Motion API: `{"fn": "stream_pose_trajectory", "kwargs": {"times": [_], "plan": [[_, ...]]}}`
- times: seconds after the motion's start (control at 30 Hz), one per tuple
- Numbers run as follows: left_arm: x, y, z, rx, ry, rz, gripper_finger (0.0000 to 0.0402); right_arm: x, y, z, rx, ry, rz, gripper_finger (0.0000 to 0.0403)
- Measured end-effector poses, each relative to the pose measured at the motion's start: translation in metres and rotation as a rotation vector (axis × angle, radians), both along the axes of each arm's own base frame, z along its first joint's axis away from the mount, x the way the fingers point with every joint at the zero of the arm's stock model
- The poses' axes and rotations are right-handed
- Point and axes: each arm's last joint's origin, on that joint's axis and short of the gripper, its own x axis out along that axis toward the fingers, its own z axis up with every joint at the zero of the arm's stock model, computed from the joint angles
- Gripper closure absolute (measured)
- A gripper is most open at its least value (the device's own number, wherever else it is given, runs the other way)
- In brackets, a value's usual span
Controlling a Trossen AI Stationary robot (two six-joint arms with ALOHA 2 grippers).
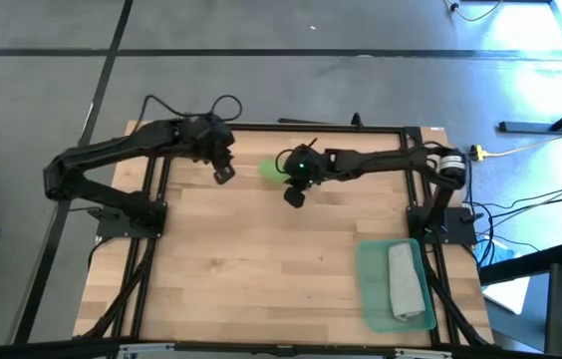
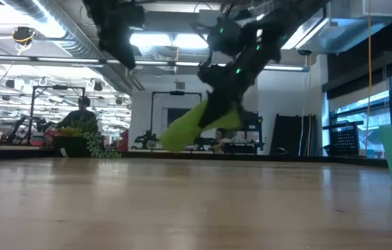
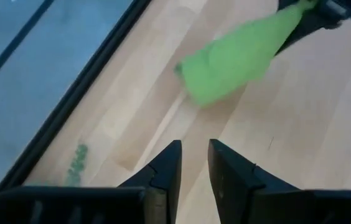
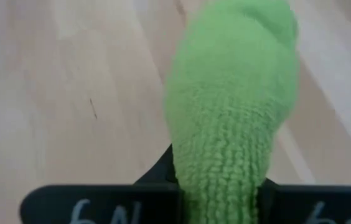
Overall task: Roll microfiber towels into tight, uniform cylinder then place into a basket
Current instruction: Put the green microfiber towel into the green bin
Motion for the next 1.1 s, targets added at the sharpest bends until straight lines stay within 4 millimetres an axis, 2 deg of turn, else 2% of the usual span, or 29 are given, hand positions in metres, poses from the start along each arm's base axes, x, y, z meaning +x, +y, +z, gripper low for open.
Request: {"fn": "stream_pose_trajectory", "kwargs": {"times": [0.2, 0.5, 0.77, 1.1], "plan": [[-0.018, -0.008, 0.013, 0.042, -0.014, -0.048, 0.0327, -0.022, 0.031, 0.039, -0.019, 0.018, -0.195, 0.0383], [-0.023, -0.010, 0.018, 0.096, -0.002, -0.122, 0.0327, -0.075, 0.098, 0.073, -0.026, 0.079, -0.528, 0.0383], [-0.021, -0.010, 0.020, 0.128, -0.018, -0.187, 0.0328, -0.115, 0.157, 0.075, 0.049, 0.124, -0.687, 0.0383], [-0.012, -0.012, 0.026, 0.103, -0.148, -0.337, 0.0328, -0.158, 0.208, 0.082, 0.149, 0.265, -0.801, 0.0383]]}}
